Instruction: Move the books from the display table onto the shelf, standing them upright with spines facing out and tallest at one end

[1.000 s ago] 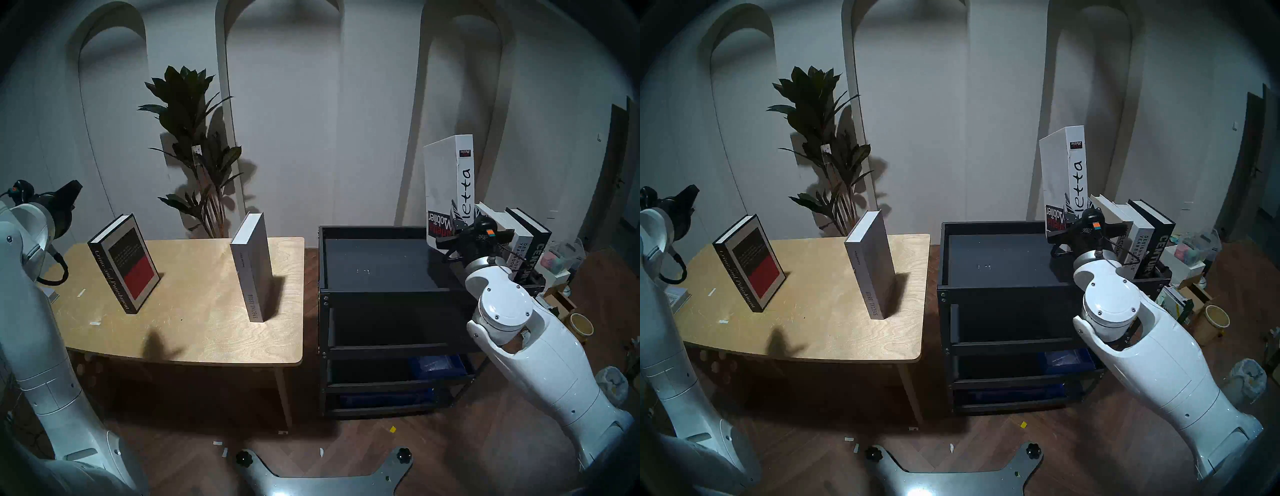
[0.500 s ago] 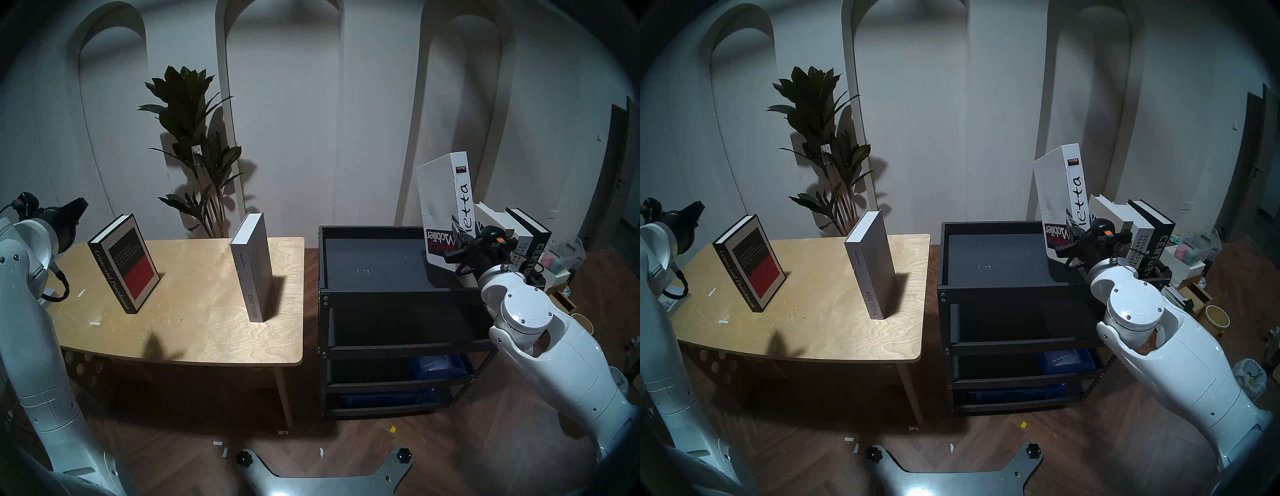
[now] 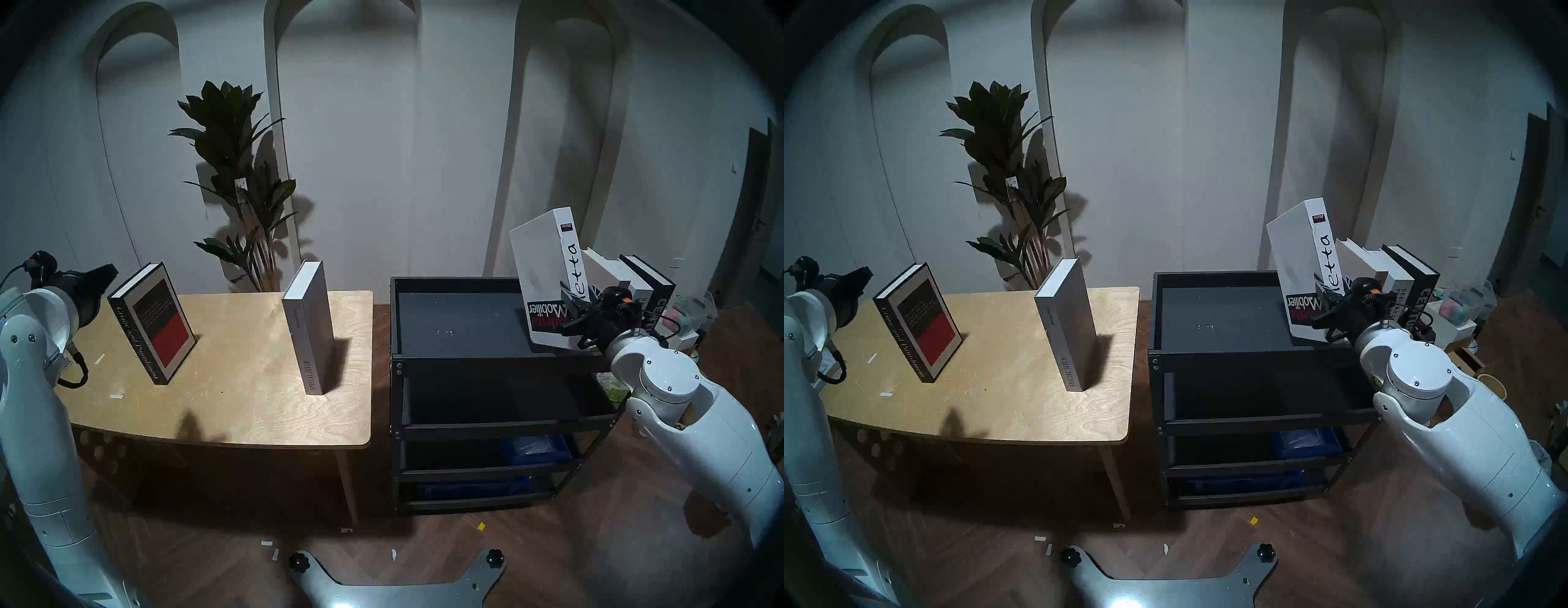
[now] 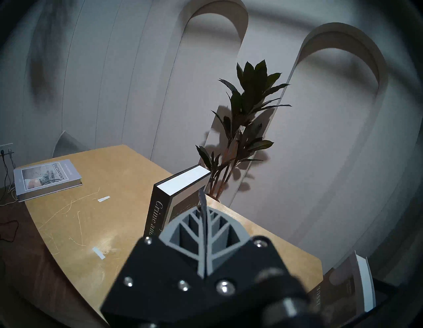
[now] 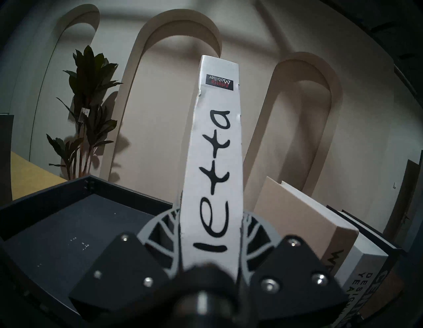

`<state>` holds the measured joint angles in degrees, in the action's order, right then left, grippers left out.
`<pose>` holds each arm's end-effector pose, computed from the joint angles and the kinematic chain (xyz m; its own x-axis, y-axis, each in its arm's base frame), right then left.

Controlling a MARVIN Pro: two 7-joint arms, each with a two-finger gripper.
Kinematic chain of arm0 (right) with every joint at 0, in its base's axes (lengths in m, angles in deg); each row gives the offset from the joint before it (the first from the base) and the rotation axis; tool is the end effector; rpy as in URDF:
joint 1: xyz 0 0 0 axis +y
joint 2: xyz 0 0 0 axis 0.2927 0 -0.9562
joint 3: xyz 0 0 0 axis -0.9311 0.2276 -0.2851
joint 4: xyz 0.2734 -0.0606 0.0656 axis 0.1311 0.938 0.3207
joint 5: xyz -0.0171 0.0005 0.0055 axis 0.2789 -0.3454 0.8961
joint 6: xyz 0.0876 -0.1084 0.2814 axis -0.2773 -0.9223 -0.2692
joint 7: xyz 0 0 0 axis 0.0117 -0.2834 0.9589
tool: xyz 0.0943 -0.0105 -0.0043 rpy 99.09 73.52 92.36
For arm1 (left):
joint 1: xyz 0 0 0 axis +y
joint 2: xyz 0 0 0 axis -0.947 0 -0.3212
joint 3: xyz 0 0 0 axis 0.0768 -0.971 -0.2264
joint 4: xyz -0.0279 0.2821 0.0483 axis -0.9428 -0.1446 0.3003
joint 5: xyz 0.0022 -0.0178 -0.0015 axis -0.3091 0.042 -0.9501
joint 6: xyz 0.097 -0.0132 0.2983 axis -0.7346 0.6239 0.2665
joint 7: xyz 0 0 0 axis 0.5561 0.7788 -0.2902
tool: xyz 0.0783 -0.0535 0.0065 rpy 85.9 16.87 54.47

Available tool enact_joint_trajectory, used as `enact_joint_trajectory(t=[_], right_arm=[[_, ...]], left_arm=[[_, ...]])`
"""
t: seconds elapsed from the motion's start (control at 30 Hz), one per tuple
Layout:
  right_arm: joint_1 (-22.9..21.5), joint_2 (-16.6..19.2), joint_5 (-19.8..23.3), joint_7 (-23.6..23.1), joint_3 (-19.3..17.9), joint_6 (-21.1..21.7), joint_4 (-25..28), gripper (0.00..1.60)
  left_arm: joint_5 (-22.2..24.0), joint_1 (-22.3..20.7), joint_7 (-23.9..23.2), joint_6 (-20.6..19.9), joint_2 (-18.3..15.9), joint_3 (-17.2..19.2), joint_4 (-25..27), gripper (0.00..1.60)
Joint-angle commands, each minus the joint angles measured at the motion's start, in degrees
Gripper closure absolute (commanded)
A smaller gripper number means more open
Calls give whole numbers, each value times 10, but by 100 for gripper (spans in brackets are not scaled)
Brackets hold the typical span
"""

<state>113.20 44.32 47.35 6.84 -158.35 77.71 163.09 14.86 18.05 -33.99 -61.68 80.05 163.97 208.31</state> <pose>0.3966 -0.1446 -0.1679 -0.0278 0.2977 0.9543 0.0474 -0.9532 0.2987 0.3088 0.2374 -0.0532 0.0600 0.3572 0.9321 0.4578 -0.8396 0.2923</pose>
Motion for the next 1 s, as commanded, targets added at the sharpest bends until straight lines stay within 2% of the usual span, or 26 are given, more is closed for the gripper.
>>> enact_joint_trajectory(t=[0.0, 0.3, 0.5, 0.8, 0.87, 0.97], right_arm=[[8, 23, 33, -47, -24, -7, -8, 160], [8, 29, 67, -107, -28, -10, -13, 160], [8, 22, 84, -125, -32, -14, -20, 160], [11, -20, 65, -76, -24, -51, 5, 160], [11, -29, 53, -60, -19, -59, 15, 160], [9, -37, 38, -42, -13, -66, 22, 160]], left_arm=[[-28, 39, -47, 30, -18, 2, 8, 160], [-72, 82, -114, 85, -32, 14, -9, 160], [-105, 108, -169, 138, -41, 24, -24, 160], [-154, 133, -260, 222, -57, 37, -69, 160], [-168, 139, -292, 252, -61, 45, -88, 160], [-181, 144, -321, 275, -64, 50, -106, 160]])
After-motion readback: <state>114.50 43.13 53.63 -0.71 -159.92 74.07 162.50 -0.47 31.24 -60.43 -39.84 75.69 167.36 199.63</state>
